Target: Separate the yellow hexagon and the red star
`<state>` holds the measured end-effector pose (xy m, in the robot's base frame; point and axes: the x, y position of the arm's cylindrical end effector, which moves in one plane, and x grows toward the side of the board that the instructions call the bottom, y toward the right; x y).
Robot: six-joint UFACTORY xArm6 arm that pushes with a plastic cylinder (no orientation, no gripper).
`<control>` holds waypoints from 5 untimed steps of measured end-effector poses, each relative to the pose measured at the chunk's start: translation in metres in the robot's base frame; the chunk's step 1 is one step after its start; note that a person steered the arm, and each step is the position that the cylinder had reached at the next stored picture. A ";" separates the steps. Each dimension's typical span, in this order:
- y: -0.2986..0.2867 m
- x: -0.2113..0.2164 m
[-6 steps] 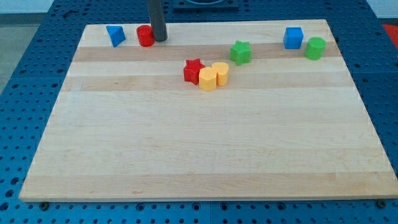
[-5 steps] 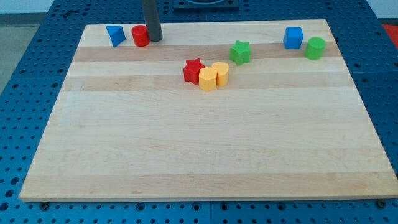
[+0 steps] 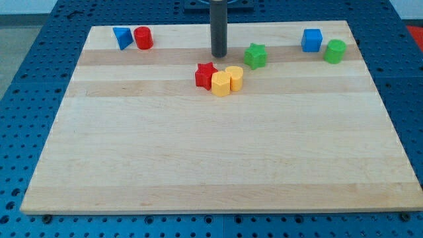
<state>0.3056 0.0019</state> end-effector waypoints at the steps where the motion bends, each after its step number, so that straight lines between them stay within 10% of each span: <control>1: 0.002 0.032; 5: -0.043 0.104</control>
